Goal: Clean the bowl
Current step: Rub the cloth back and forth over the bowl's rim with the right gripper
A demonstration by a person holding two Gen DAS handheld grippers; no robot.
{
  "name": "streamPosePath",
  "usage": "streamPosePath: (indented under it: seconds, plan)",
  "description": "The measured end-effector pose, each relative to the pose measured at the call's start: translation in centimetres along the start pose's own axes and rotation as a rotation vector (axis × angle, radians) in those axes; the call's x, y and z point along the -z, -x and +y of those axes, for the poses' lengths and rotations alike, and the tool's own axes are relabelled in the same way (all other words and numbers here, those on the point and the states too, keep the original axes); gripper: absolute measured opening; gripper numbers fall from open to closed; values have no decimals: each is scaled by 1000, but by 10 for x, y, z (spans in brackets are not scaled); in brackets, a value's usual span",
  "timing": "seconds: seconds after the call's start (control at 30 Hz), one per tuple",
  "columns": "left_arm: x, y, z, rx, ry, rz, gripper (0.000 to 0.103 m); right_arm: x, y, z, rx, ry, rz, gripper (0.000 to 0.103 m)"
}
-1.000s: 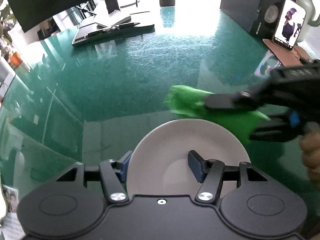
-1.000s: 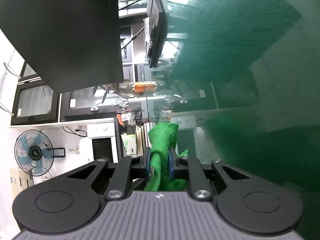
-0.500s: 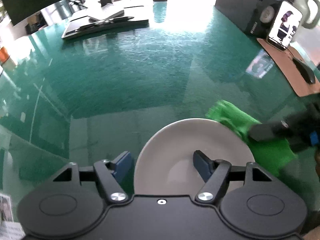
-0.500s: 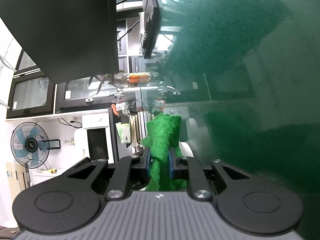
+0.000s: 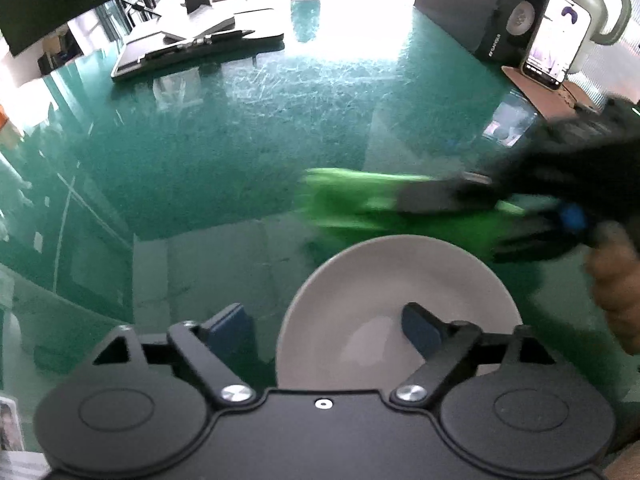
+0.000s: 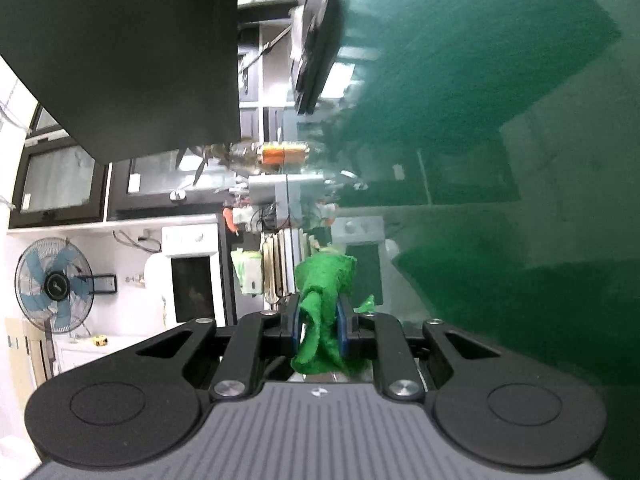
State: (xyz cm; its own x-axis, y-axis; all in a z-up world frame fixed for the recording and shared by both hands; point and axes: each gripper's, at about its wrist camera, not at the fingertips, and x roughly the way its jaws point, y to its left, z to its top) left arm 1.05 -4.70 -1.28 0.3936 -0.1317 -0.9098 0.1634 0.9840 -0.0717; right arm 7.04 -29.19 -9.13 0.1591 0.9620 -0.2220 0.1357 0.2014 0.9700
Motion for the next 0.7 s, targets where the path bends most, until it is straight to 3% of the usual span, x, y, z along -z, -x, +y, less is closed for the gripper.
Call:
streamPosePath:
  seconds: [0.1, 0.13, 0.33, 0.4, 0.5, 0.7]
  plan:
    - [-2, 3, 2, -13, 13, 4, 80, 18, 26, -7, 16, -24, -10, 18]
    - [-2, 5, 3, -12, 22, 2, 71, 24, 33, -10, 20, -33, -12, 18]
    - [9, 19, 5, -13, 76, 13, 71, 33, 49, -27, -16, -109, -88, 18]
    - [16, 18, 5, -22, 71, 38, 67, 31, 47, -27, -14, -99, -87, 18]
    - [16, 19, 8, 12, 90, 32, 44, 28, 40, -22, -8, -71, -63, 18]
    - [8, 19, -1, -5, 13, 23, 42, 8, 12, -14, 5, -39, -44, 18]
